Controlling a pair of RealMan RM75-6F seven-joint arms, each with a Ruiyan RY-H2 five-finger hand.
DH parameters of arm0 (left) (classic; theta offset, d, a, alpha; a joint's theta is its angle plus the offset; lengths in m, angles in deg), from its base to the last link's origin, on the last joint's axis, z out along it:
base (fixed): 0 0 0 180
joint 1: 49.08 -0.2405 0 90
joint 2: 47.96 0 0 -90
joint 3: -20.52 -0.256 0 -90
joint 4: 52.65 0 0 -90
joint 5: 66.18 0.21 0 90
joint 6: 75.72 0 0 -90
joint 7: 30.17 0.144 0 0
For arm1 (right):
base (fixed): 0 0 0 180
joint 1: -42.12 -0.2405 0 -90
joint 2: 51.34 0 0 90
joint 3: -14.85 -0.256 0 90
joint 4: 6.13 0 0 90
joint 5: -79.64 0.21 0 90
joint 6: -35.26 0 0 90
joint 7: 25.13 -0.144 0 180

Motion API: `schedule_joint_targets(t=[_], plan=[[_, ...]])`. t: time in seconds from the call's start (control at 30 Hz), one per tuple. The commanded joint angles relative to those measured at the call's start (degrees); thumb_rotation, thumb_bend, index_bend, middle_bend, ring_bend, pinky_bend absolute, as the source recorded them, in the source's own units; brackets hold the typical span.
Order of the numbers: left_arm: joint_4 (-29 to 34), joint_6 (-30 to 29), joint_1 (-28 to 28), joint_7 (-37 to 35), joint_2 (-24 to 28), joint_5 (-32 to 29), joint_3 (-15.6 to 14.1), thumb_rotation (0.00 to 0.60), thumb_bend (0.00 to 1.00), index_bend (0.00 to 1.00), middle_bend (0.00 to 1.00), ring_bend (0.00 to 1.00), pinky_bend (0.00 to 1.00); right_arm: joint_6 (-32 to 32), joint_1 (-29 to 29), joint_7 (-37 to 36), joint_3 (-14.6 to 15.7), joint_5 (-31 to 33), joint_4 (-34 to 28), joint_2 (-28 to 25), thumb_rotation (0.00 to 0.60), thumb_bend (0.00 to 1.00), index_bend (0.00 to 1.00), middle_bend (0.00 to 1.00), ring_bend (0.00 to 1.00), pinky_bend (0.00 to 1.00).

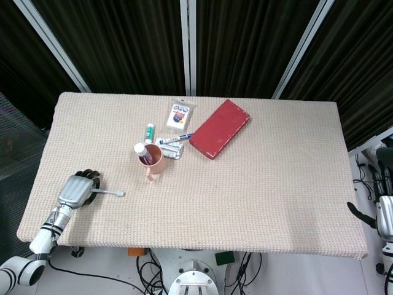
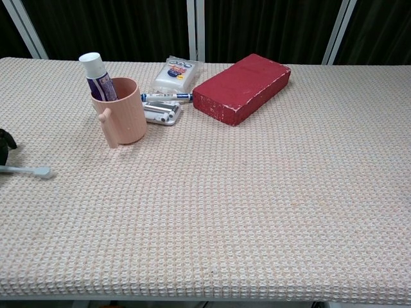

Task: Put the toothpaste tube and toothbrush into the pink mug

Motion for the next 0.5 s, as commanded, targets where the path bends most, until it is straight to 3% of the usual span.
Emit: schedule_joint_targets(t=[0.03,0.3,0.5], plan=[[0.10,-0.59,-0.07,-0.32,0.02,0.15,0.28,0.600,0.38,0.54,0.26,0.19,0.29,0.04,0.00,-0.01,0.01,0.03,0.02,0.02,0.600,0.35,0.00,0.00,0.00,0.00],[2.77,-3.44,-0.26,-4.02,1.46,0.79,1.56,0.600,0.38,0.56,0.28,0.20,0.31,-0.01,0.09,-0.40,0.05,0.07,0.29,0.12,0.600,0.34,0.00,0.00,0.00,0.00],[9.56,-6.02,0.35,-14.07,6.09,0.59,4.76,0.600,0.38,0.57,0.30,0.21,0.34,-0.07,0.14,-1.24,0.07,-0.07,0.34,-0.06,0.600,0.35,0.00,0.00,0.00,0.00]])
